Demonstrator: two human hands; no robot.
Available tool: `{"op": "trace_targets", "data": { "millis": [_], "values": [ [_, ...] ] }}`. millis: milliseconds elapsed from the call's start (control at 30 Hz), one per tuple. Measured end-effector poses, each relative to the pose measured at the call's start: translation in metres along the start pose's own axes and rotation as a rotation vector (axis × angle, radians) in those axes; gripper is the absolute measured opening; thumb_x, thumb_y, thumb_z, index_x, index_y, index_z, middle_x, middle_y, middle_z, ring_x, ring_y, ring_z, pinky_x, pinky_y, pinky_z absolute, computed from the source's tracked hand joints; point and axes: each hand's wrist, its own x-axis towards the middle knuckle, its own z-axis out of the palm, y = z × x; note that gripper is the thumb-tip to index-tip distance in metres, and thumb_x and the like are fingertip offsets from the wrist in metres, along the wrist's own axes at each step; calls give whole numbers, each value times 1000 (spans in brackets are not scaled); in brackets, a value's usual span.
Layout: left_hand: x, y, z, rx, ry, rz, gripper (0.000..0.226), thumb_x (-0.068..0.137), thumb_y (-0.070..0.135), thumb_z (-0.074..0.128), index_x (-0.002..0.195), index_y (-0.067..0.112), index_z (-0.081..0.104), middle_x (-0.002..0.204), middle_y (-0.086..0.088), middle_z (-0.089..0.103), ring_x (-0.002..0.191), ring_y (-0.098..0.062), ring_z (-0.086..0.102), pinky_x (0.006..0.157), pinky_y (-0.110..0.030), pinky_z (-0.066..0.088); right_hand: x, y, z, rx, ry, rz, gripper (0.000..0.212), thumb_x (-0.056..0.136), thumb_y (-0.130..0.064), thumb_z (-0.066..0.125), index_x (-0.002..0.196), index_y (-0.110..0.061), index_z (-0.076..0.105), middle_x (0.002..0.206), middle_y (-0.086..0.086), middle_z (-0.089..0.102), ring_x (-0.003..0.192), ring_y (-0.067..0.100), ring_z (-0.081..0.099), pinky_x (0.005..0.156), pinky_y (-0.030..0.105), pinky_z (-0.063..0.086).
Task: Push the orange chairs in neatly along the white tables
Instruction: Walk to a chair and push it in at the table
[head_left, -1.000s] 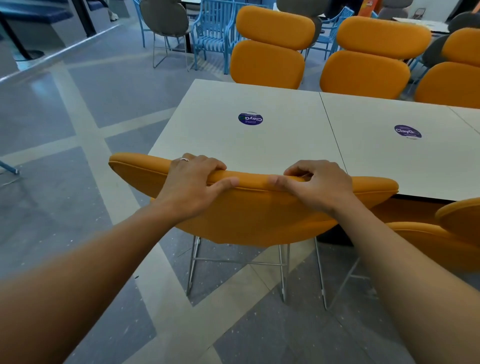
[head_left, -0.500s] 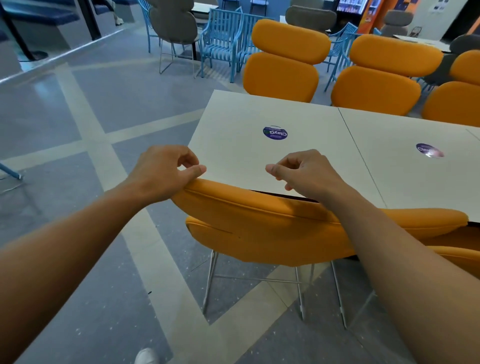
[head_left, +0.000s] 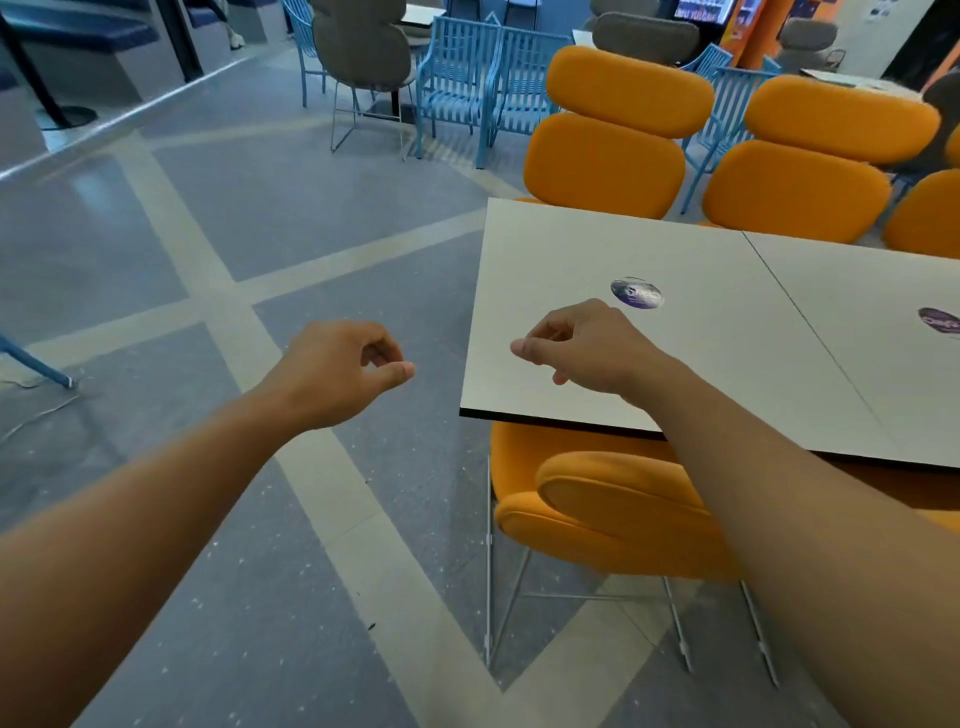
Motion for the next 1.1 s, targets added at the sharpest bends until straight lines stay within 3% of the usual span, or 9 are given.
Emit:
{"op": "trace_targets", "data": {
  "millis": [333, 600, 800, 933, 1100],
  "values": [
    [88, -80, -7, -38, -61, 10, 21, 84, 43, 69, 90, 23, 71, 84, 9, 67, 85, -11, 62, 78, -30, 50, 116, -14, 50, -1, -101, 71, 34, 88, -53, 68, 98, -22, 76, 93, -5, 72, 73, 11, 71, 58, 20, 48],
    [218, -151, -7, -16, -151, -10, 21, 85, 43, 68, 91, 23, 70, 86, 7, 68, 86, -13, 63, 83, -37, 52, 257, -2, 74, 19, -95, 95, 31, 88, -49, 70, 96, -20, 78, 90, -4, 73, 79, 12, 69, 76, 32, 56],
    [340, -196, -21, -2, -206, -38, 19, 86, 43, 66, 92, 25, 68, 89, 8, 67, 88, -11, 62, 82, -31, 50, 369, 6, 77, 50, -83, 114, 27, 88, -48, 70, 92, -22, 77, 87, -5, 73, 77, 10, 67, 74, 28, 53],
    [403, -224, -29, -10, -223, -37, 19, 86, 44, 66, 92, 26, 68, 89, 9, 67, 88, -10, 62, 80, -29, 49, 431, 5, 75, 77, -109, 138, 32, 89, -49, 69, 101, -21, 77, 93, -5, 73, 80, 9, 66, 76, 30, 55],
    [473, -265, -34, -24, -247, -31, 19, 86, 45, 65, 93, 27, 67, 86, 14, 63, 87, -8, 61, 74, -24, 46, 503, 4, 77, 80, -104, 155, 30, 89, -51, 68, 101, -25, 78, 92, -11, 72, 82, 3, 64, 71, 23, 46]
  ]
}}
